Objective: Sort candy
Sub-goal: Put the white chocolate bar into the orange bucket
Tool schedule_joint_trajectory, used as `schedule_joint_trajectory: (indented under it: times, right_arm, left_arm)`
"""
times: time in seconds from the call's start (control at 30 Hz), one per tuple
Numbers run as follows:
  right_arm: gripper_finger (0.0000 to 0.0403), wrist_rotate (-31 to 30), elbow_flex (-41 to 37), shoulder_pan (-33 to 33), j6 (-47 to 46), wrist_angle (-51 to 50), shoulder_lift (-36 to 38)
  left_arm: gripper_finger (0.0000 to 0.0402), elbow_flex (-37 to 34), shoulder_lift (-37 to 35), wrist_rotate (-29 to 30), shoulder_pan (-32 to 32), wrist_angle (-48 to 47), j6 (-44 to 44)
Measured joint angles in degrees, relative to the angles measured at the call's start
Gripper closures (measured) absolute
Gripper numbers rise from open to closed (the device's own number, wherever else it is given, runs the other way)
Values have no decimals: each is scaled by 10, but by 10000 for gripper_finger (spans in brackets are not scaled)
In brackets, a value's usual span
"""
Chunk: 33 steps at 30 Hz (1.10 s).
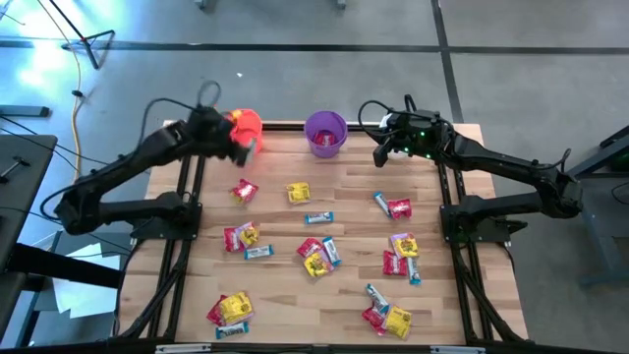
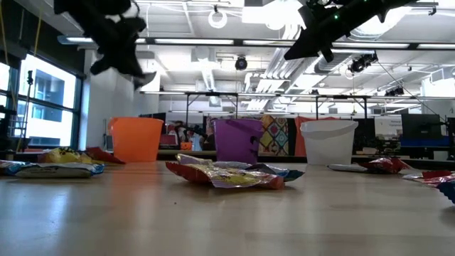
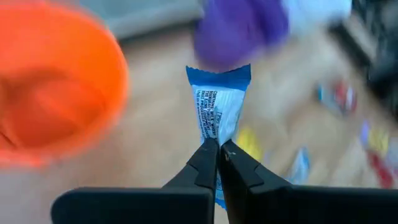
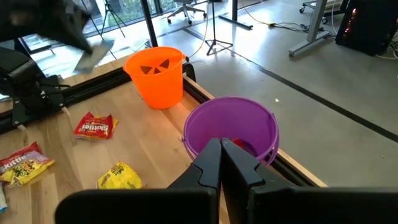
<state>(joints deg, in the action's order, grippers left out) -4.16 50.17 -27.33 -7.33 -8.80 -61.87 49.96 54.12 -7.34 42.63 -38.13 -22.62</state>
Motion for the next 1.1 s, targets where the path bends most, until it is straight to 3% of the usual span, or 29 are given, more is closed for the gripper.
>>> schedule_joint_trajectory:
  times: [0.1,0.57,1.1]
  right_arm:
    - [403,0,0,0,-1,0,0]
    - [403,0,0,0,-3,0,0]
    - [403,0,0,0,-2,0,0]
  left_arm:
    - [401,38,19,37,27,6,7]
    - [401,84,227,51,139,-10,110]
    - [401,84,329,50,159,-17,159]
